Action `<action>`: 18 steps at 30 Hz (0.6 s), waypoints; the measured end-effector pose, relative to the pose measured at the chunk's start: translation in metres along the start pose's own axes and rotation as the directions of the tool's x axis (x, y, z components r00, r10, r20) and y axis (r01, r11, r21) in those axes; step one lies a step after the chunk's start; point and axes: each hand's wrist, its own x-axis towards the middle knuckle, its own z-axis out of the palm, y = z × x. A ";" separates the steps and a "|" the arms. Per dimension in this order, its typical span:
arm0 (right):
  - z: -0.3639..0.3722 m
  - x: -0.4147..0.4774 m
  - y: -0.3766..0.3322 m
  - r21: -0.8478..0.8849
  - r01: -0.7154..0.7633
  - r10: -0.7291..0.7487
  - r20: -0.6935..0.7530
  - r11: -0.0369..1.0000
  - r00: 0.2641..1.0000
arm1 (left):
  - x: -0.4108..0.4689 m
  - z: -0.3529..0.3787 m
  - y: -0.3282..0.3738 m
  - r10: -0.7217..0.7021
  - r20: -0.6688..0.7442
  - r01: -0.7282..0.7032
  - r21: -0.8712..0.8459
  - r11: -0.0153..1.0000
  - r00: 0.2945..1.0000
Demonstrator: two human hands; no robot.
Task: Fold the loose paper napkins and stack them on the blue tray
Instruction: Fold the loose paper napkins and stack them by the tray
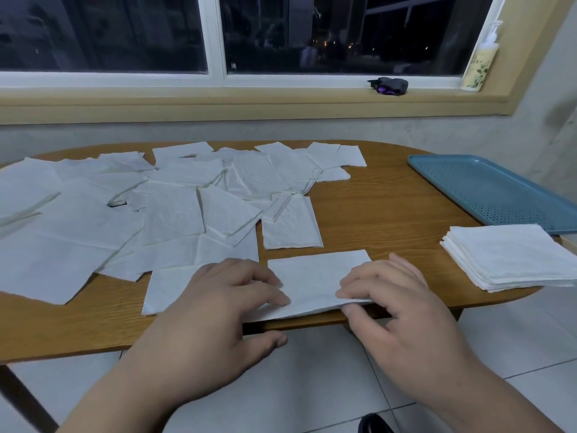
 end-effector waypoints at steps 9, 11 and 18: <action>-0.014 0.015 -0.020 0.395 -0.155 0.206 -0.090 0.905 0.974 | 0.006 -0.013 0.027 -0.286 -0.303 0.152 -0.398 0.905 0.909; -0.016 0.019 -0.022 0.534 -0.189 0.239 -0.025 0.824 0.971 | 0.009 -0.012 0.033 -0.391 -0.282 0.197 -0.530 0.825 0.876; -0.015 0.027 -0.013 0.516 -0.206 0.258 -0.029 0.832 0.966 | 0.024 -0.007 0.039 -0.491 -0.170 0.296 -0.617 0.729 0.854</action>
